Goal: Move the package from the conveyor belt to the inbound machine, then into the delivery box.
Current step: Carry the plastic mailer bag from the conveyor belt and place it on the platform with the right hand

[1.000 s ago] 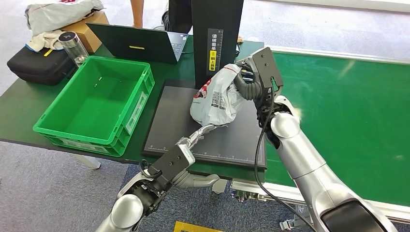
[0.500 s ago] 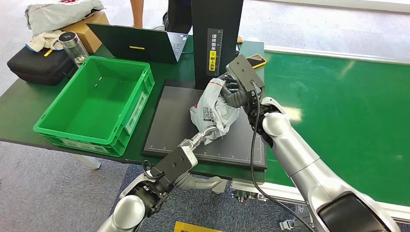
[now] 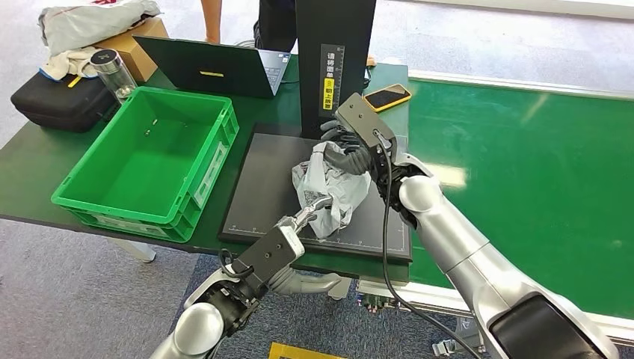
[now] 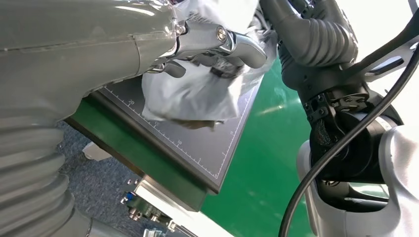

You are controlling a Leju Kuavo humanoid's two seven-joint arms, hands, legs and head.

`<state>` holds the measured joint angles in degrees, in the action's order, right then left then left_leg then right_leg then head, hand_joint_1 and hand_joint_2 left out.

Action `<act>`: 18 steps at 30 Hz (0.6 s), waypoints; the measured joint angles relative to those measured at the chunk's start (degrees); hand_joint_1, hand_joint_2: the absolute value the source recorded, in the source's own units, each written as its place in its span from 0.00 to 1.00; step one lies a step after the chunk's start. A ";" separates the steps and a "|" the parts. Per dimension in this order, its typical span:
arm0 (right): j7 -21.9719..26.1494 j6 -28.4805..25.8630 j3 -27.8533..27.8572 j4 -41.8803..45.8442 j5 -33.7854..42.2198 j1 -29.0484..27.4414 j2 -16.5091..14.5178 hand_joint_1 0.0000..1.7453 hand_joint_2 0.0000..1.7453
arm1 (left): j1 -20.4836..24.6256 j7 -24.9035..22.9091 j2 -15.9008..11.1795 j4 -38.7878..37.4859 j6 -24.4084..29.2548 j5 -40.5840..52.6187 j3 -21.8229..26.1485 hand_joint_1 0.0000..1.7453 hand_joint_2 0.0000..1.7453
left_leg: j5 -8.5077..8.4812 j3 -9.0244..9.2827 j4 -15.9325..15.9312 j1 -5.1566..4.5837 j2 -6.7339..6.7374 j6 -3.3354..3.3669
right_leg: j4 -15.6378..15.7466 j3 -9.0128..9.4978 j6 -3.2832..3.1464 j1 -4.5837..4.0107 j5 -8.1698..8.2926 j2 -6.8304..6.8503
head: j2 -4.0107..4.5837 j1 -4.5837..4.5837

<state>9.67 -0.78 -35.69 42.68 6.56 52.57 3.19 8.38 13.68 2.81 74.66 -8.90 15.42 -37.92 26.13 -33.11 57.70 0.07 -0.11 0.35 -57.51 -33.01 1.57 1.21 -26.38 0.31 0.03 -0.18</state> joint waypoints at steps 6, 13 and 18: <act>0.25 -0.01 0.60 3.89 2.53 0.21 1.56 0.00 1.00 | -0.03 -0.07 -0.31 0.00 0.41 -0.19 -0.07 0.00 1.00 | 0.00 0.00 0.03 0.00 0.00 0.00 | 0.00 0.00 0.00 0.01 0.00 0.00 | -0.01 -0.01; 2.14 -1.37 3.03 14.99 3.81 -2.24 5.41 0.00 1.00 | -0.04 0.14 -0.37 -0.07 0.93 -0.38 -0.07 0.00 1.00 | 0.01 -0.01 0.03 -0.01 0.00 0.00 | 0.01 -0.01 0.00 0.01 0.00 0.00 | 0.01 -0.01; 4.14 -1.40 6.05 23.49 4.86 -7.50 6.78 0.00 1.00 | -0.19 0.35 -0.41 -0.07 1.17 -0.42 -0.05 0.00 1.00 | 0.01 0.01 0.03 0.00 -0.04 0.01 | 0.02 0.01 0.00 -0.01 -0.01 0.04 | 0.00 0.00</act>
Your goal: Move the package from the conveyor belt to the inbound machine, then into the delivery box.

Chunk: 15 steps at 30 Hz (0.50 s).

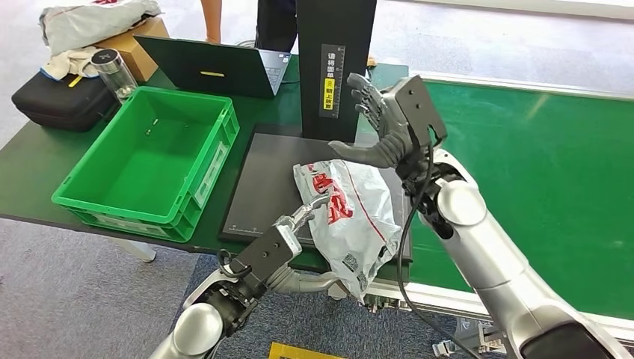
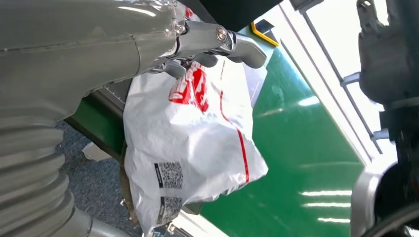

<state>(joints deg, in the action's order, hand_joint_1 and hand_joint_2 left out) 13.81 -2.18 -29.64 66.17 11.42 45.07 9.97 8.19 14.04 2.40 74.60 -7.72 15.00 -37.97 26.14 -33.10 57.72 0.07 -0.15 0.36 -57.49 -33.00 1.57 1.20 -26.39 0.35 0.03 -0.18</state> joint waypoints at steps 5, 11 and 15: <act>3.82 -0.56 5.10 11.04 -0.54 -8.90 0.31 0.00 1.00 | -0.42 0.21 -0.19 0.00 0.27 0.19 0.23 0.00 1.00 | 0.01 -0.01 -0.02 0.01 -0.02 0.00 | 0.00 0.00 -0.01 -0.01 -0.02 0.03 | -0.01 0.00; 7.76 -1.43 11.01 24.04 -3.52 -20.80 -0.30 0.00 1.00 | -0.96 0.50 -0.32 0.00 0.32 0.87 0.56 0.00 1.00 | 0.04 -0.03 -0.03 0.00 -0.04 0.00 | 0.00 0.00 -0.01 0.00 -0.03 0.03 | 0.00 -0.01; 10.56 -3.15 14.49 32.00 -4.99 -27.94 -1.79 0.00 1.00 | -1.32 0.56 -0.31 0.03 0.19 1.43 0.81 0.00 1.00 | 0.04 -0.01 -0.04 0.00 -0.06 -0.01 | 0.01 0.02 -0.02 0.00 -0.04 0.06 | 0.00 -0.01</act>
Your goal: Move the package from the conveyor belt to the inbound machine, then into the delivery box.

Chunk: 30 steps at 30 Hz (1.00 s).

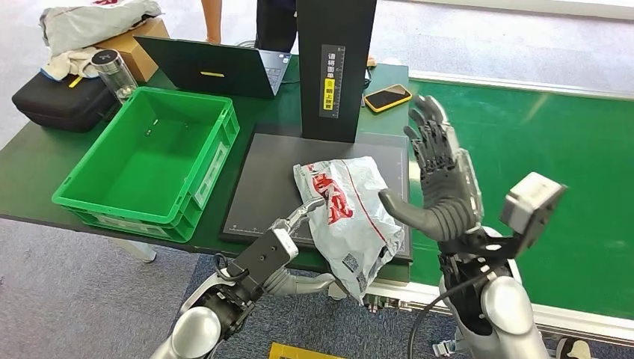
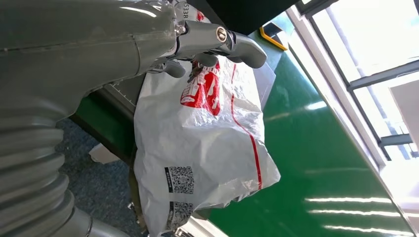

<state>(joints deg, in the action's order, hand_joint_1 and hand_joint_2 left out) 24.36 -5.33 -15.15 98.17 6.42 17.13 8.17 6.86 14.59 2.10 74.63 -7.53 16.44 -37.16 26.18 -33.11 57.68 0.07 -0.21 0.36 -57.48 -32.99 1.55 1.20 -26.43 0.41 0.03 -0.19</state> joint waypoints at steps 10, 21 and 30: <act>4.35 -0.95 11.38 13.77 4.27 -19.36 -6.94 0.00 1.00 | -2.89 -0.56 0.52 1.89 -0.35 3.31 2.89 0.00 1.00 | 0.04 0.01 -0.04 0.00 0.01 -0.02 | 0.01 -0.02 -0.02 0.00 -0.05 -0.01 | 0.00 -0.01; -0.82 1.08 27.45 14.77 13.07 -29.83 -16.16 0.00 1.00 | -5.55 -1.68 1.98 4.86 -0.79 6.22 5.39 0.00 1.00 | 0.04 0.02 -0.04 0.00 0.03 -0.02 | 0.01 -0.01 -0.02 0.00 -0.04 -0.03 | 0.00 0.00; -3.74 5.03 31.61 14.45 12.48 -31.26 -19.12 0.00 1.00 | -6.11 -2.75 2.92 6.28 -0.92 7.56 5.57 0.00 1.00 | 0.04 0.02 -0.04 0.00 0.04 -0.02 | 0.01 -0.01 -0.02 0.00 -0.04 -0.04 | 0.01 0.00</act>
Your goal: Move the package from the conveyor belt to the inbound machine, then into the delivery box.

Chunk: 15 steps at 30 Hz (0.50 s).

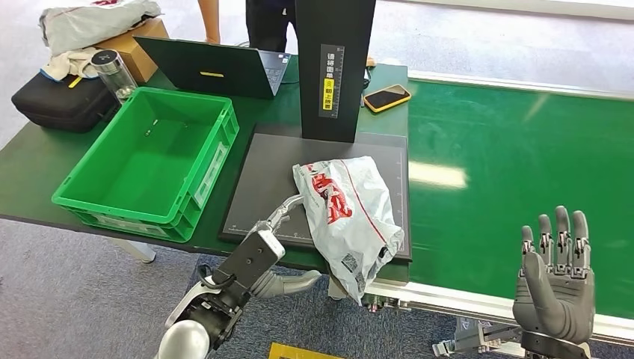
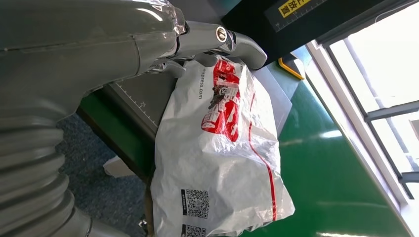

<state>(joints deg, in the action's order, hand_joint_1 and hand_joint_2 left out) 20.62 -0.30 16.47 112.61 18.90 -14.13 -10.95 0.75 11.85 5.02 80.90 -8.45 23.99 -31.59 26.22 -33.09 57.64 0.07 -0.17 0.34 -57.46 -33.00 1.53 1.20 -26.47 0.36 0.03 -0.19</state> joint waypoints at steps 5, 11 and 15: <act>-0.97 1.89 0.31 -1.06 -0.50 0.05 -0.02 0.00 1.00 | -0.52 -0.27 0.09 0.76 0.11 0.27 0.26 0.00 1.00 | 0.00 0.00 0.00 0.00 0.01 0.00 | 0.00 0.00 0.00 0.00 0.00 0.00 | -0.01 0.00; -2.64 4.40 0.39 -2.03 -1.99 0.08 -0.01 0.00 1.00 | -0.69 -0.39 0.11 0.99 0.13 0.32 0.67 0.00 1.00 | 0.00 0.00 0.00 0.00 0.01 0.00 | 0.00 0.01 0.00 0.00 0.00 0.00 | -0.01 0.00; -6.67 10.34 0.19 -3.76 -7.06 0.46 0.02 0.00 1.00 | -0.89 -0.74 0.11 1.37 0.19 0.49 0.89 0.00 1.00 | 0.00 0.00 -0.01 0.00 0.01 0.00 | 0.00 0.01 0.00 -0.01 0.00 0.00 | 0.00 -0.01</act>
<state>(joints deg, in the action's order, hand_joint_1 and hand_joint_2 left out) 13.95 10.04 16.65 108.85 11.84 -13.68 -10.93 -0.14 11.11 5.14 82.28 -8.26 24.49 -30.70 26.22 -33.09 57.63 0.07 -0.16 0.34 -57.47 -32.98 1.53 1.19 -26.47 0.36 0.03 -0.19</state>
